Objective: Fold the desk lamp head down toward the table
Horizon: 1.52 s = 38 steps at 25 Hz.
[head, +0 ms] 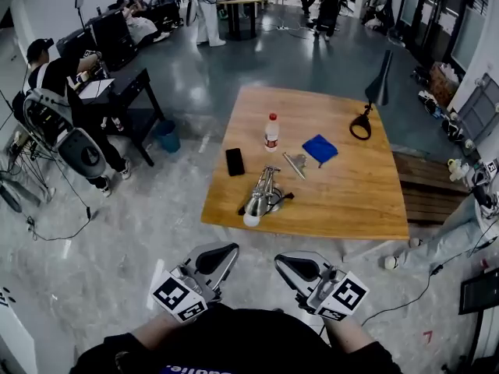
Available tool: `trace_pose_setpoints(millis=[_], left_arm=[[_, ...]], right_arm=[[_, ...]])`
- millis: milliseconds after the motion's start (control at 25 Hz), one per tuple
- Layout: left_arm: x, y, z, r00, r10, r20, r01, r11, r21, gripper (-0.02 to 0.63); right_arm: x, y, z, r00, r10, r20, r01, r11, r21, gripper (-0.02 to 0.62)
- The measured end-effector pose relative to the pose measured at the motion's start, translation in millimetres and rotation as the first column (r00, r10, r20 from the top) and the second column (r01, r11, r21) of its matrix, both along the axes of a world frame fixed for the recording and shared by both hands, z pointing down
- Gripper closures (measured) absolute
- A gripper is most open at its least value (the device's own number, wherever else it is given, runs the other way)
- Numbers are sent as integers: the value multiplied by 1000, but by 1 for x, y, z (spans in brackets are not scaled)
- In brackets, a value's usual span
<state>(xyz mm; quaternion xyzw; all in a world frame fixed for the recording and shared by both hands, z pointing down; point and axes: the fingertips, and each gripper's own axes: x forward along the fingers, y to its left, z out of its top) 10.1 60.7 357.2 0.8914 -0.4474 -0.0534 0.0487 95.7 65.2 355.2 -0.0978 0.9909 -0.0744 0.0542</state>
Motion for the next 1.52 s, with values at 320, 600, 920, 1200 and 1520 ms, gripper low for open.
trace_pose_setpoints(millis=[320,600,920,1200,1520], left_arm=[[-24,-30,6,995,-101,25,100,995,9,597],[-74,-102,36,997,-31,64,31,999,7,597],[-95,-188,57,979,192,67,-192,981,-6,597],[-72,-227,90,946,316,70,-313,948,-52,597],[-47,-269,149,913,341,224,-321,939,-121,595]], right_arm=[[8,-37,12,1000,-8,-19,7,1000,-25,591],[-20,-103,17,990,124,-61,-128,990,-59,591],[-62,-169,14,950,280,-140,-291,954,-68,591],[-64,-205,32,939,318,-127,-341,904,-257,589],[-57,-231,58,973,210,-91,-228,851,-473,480]])
